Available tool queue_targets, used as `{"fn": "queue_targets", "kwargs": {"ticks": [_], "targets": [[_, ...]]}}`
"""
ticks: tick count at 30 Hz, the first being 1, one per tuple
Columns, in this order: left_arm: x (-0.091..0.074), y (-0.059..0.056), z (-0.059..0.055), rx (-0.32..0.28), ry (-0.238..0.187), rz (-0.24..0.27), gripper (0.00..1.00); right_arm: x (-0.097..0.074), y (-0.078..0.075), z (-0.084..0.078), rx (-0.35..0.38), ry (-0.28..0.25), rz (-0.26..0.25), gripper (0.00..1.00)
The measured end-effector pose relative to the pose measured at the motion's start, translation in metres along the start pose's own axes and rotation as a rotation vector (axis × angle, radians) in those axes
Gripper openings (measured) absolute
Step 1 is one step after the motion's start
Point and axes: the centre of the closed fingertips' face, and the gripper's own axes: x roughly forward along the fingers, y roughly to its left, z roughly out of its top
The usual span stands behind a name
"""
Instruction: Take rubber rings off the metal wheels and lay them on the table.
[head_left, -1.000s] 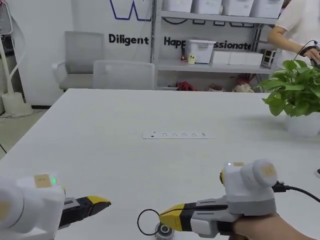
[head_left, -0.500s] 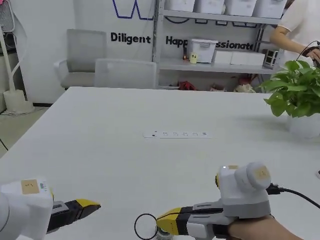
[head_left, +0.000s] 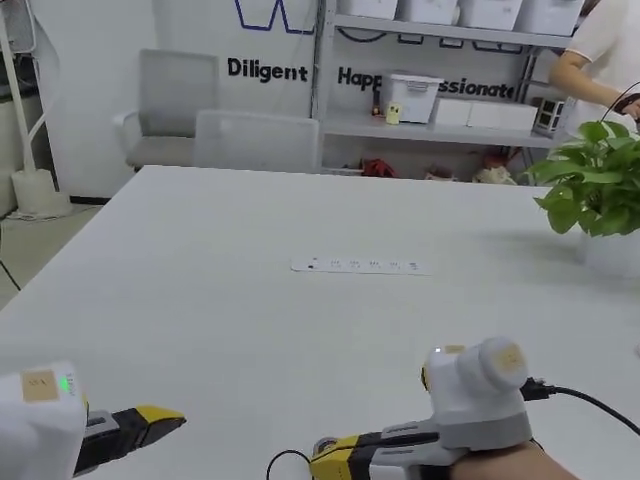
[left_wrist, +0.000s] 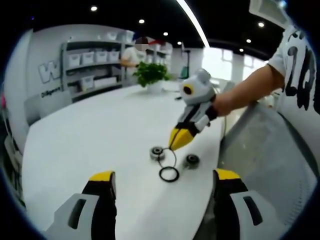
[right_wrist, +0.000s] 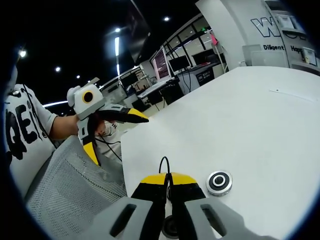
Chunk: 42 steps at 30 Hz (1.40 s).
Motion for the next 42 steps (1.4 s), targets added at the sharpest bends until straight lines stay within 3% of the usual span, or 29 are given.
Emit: {"fn": "queue_targets", "kwargs": {"ticks": [21, 42], "targets": [[-0.003, -0.006, -0.002, -0.009, 0.0, 0.001, 0.8, 0.01, -0.012, -0.033, 0.077, 0.114, -0.014, 0.0], [0.0, -0.003, -0.007, -0.027, 0.009, -0.003, 0.8, 0.017, -0.025, -0.045, 0.086, 0.16, -0.062, 0.0]]}}
